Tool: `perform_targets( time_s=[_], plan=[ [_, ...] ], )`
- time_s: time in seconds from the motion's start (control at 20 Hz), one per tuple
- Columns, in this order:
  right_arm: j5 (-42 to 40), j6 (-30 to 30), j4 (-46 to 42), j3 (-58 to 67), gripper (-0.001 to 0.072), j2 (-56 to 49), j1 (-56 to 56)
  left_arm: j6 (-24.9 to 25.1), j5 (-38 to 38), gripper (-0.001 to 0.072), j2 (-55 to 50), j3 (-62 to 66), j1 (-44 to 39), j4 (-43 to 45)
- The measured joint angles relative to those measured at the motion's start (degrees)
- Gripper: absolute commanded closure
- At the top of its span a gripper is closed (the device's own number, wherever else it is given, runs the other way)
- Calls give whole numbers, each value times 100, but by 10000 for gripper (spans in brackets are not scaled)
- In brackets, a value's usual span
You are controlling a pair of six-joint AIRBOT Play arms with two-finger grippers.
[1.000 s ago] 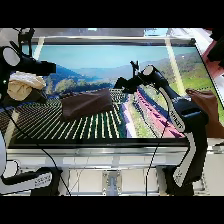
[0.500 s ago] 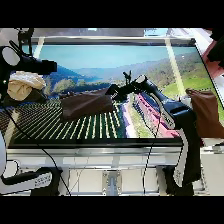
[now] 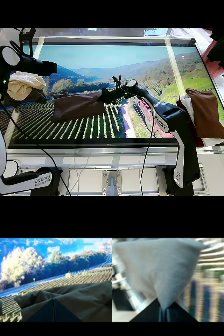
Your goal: Fold the shirts.
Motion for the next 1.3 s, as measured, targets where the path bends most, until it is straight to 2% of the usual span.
perform_targets(
  time_s=[0.2, 0.4, 0.55, 0.85, 1.1, 1.3],
  plan=[
    [214, -789, 1143, 216, 685, 17, -31, 26, -90, 693, -2, 0, 0, 2],
    [52, -1080, 1224, 643, 685, 297, -420, 46, -136, 693, 0, 0, 2, 2],
    [-122, -835, 409, 791, 685, 811, -1003, 50, -155, 692, -2, 0, 2, 2],
    [101, 267, -1919, 861, 686, 2116, -2745, 50, -164, 692, 0, 0, 0, 0],
    [662, 669, -2844, 872, 686, 2979, -4533, 50, -271, 692, 0, 0, 0, -138],
    [1635, 767, -3445, 872, 687, 3412, -5974, 50, -396, 693, 0, 0, 0, -507]
  ],
)
